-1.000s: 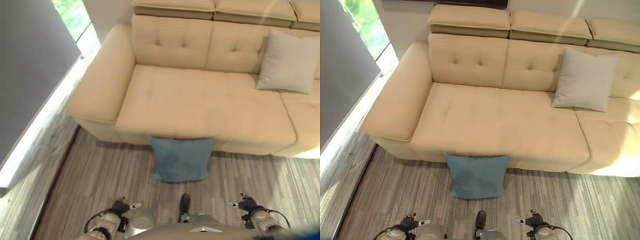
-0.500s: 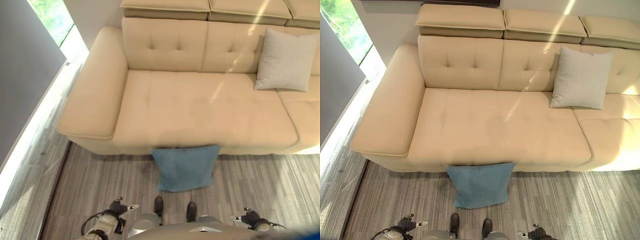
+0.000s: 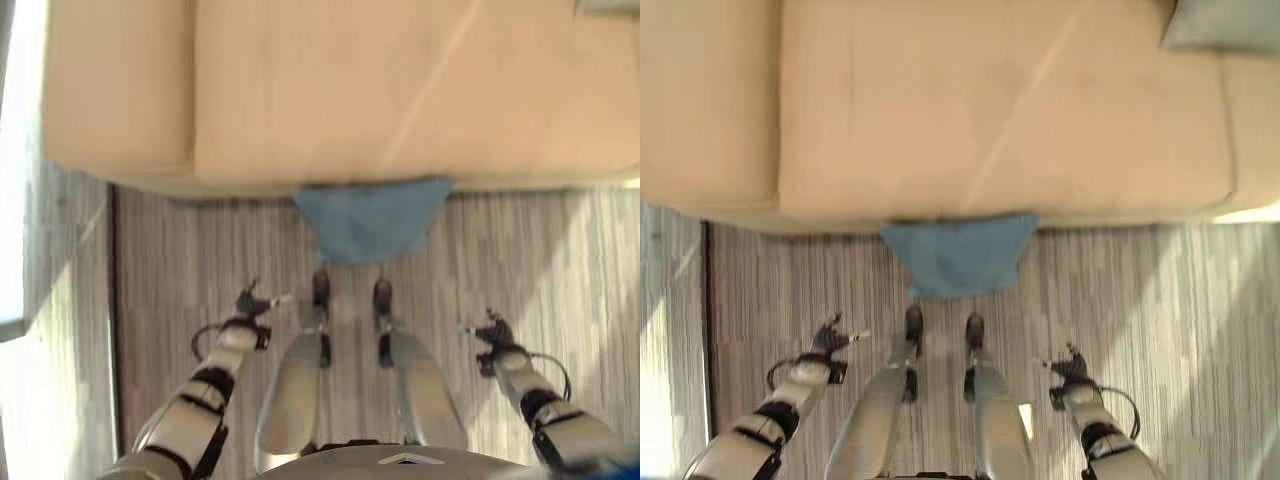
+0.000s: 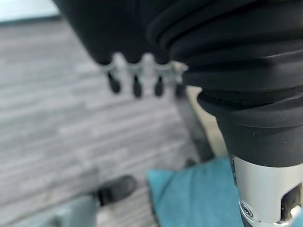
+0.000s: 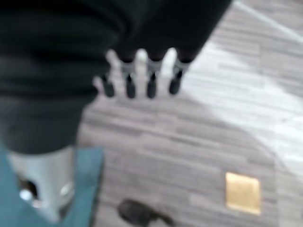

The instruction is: Pick up all the scattered cushions and arrange them neatly on the sofa.

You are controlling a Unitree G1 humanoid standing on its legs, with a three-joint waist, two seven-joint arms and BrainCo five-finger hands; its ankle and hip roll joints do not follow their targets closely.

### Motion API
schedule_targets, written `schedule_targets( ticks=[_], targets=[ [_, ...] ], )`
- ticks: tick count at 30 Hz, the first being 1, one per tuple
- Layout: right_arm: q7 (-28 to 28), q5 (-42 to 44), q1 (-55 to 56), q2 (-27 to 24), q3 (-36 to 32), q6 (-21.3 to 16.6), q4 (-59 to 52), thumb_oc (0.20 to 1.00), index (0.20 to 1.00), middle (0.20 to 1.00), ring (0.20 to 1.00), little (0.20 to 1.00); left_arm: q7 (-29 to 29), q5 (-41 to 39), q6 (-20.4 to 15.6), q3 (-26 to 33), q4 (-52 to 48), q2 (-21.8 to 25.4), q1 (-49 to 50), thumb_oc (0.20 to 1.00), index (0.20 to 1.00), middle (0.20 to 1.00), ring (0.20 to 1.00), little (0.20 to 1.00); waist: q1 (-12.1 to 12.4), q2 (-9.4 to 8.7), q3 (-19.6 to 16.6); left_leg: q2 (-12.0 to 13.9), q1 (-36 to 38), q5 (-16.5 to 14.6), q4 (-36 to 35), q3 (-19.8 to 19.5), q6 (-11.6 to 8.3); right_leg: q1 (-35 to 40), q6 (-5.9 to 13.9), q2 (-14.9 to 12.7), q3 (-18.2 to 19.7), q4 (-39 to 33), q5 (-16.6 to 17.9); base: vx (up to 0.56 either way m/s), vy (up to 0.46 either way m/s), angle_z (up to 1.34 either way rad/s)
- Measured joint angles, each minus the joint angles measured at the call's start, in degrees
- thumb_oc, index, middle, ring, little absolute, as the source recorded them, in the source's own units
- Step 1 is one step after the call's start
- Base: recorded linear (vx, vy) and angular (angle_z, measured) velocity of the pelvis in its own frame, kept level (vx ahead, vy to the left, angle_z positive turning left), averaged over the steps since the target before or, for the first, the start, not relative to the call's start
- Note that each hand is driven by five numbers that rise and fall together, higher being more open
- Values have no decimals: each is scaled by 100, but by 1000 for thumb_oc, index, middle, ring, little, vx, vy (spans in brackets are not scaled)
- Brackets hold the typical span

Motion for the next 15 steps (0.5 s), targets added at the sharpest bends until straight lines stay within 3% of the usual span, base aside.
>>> schedule_targets(
  ticks=[3,5,9,15],
  targets=[
    [-253,153,-316,-30,14,-101,-236,1000,1000,1000,1000,1000,175,-226,-100,-104,-167,4,-342,1000,1000,1000,1000,1000,-90,32,190,25,-255,140,22,-25,73,-359,-47,19,-10,240,-12,-97,-53,5],
    [-457,193,-644,-166,58,-138,-386,1000,1000,1000,1000,1000,293,-465,-213,-172,-216,31,-721,1000,1000,1000,1000,1000,-143,59,187,0,-744,122,109,-28,29,-973,-77,-23,-10,605,-180,-11,-48,11],
    [-837,408,-1562,-533,45,-260,-813,1000,1000,1000,1000,1000,477,-1092,-341,-151,-413,157,-1533,1000,1000,1000,1000,1000,-180,111,404,16,-1638,274,234,11,64,-2022,-169,-10,49,994,-131,54,-36,-2],
    [-1382,588,-2739,-974,78,-523,-1485,1000,1000,1000,1000,1000,670,-1828,-585,-148,-791,202,-2598,1000,1000,1000,1000,1000,-281,163,432,44,-2740,281,502,74,58,-3270,-239,21,156,1451,-229,35,-47,-1]
  ],
)
